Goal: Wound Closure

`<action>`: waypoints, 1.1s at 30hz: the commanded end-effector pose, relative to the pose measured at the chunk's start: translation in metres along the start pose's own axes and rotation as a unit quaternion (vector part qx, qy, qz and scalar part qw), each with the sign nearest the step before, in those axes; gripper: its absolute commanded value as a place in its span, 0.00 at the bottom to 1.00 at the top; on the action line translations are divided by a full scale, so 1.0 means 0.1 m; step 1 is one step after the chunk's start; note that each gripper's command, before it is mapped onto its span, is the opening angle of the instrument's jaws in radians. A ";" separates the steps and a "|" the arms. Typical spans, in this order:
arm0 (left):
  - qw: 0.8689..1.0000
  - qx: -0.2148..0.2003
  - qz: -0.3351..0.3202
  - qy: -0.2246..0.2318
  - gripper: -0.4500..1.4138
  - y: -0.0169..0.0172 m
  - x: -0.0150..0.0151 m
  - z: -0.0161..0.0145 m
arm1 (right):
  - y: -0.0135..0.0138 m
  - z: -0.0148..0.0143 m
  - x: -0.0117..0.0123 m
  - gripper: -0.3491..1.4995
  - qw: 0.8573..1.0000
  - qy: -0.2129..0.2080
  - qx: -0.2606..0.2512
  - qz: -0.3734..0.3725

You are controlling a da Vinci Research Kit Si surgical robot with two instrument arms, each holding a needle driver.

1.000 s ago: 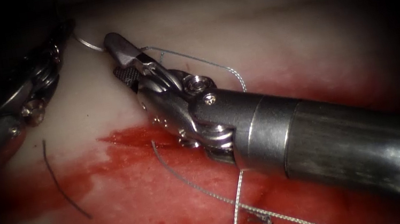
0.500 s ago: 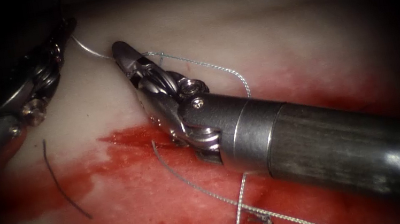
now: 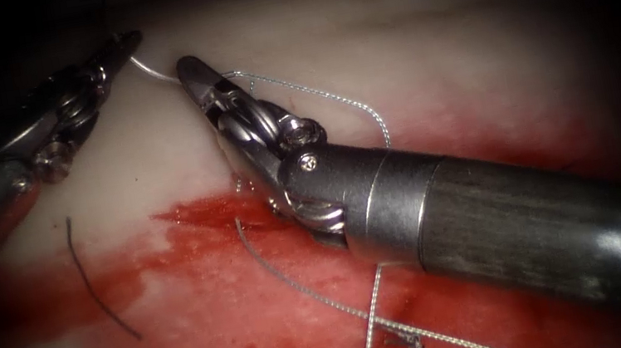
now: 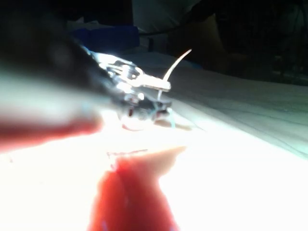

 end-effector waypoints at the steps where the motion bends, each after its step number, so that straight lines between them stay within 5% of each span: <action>1: 1.000 -0.023 0.006 0.003 0.09 0.005 0.019 0.003 | 0.017 0.007 -0.018 0.00 1.000 -0.015 -0.003 -0.004; 5: 0.989 -0.140 -0.033 -0.023 0.27 0.002 0.033 0.002 | 0.017 0.005 -0.059 0.00 0.999 -0.042 -0.011 -0.010; 8: 0.979 -0.180 -0.079 -0.062 0.23 -0.004 0.036 -0.001 | 0.015 0.003 -0.086 0.00 0.997 -0.046 -0.033 -0.059; 12: 0.956 -0.216 -0.158 -0.120 0.23 -0.017 0.037 -0.002 | 0.004 -0.002 -0.122 0.00 0.986 0.011 -0.108 -0.129; 15: 0.938 -0.228 -0.208 -0.156 0.14 -0.029 0.035 -0.002 | -0.004 -0.004 -0.152 0.00 0.960 0.060 -0.162 -0.219; 16: 0.922 -0.221 -0.264 -0.178 0.14 -0.036 0.034 0.001 | -0.007 -0.004 -0.169 0.00 0.902 0.112 -0.234 -0.345; 17: 0.906 -0.214 -0.308 -0.196 0.16 -0.040 0.034 0.004 | -0.011 -0.004 -0.179 0.00 0.829 0.153 -0.305 -0.442; 19: 0.885 -0.221 -0.346 -0.218 0.14 -0.043 0.032 0.007 | -0.021 -0.013 -0.187 0.00 0.717 0.160 -0.382 -0.561; 20: 0.876 -0.221 -0.362 -0.228 0.16 -0.044 0.031 0.008 | -0.022 -0.017 -0.189 0.00 0.710 0.168 -0.376 -0.571; 21: 0.869 -0.222 -0.372 -0.237 0.19 -0.044 0.031 0.008 | -0.023 -0.020 -0.191 0.00 0.688 0.172 -0.373 -0.598; 22: 0.866 -0.228 -0.371 -0.247 0.23 -0.043 0.030 0.009 | -0.019 -0.025 -0.195 0.00 0.624 0.194 -0.384 -0.652; 23: 0.861 -0.232 -0.374 -0.255 0.23 -0.042 0.030 0.009 | -0.017 -0.027 -0.197 0.00 0.600 0.198 -0.392 -0.669; 24: 0.843 -0.236 -0.396 -0.277 0.22 -0.040 0.029 0.009 | -0.008 -0.032 -0.200 0.00 0.552 0.199 -0.410 -0.698; 28: 0.804 -0.261 -0.402 -0.352 0.19 -0.032 0.020 0.007 | 0.014 -0.040 -0.193 0.00 0.483 0.185 -0.423 -0.744; 33: 0.788 -0.287 -0.373 -0.397 0.19 -0.013 0.001 0.006 | 0.047 -0.046 -0.167 0.00 0.408 0.153 -0.422 -0.795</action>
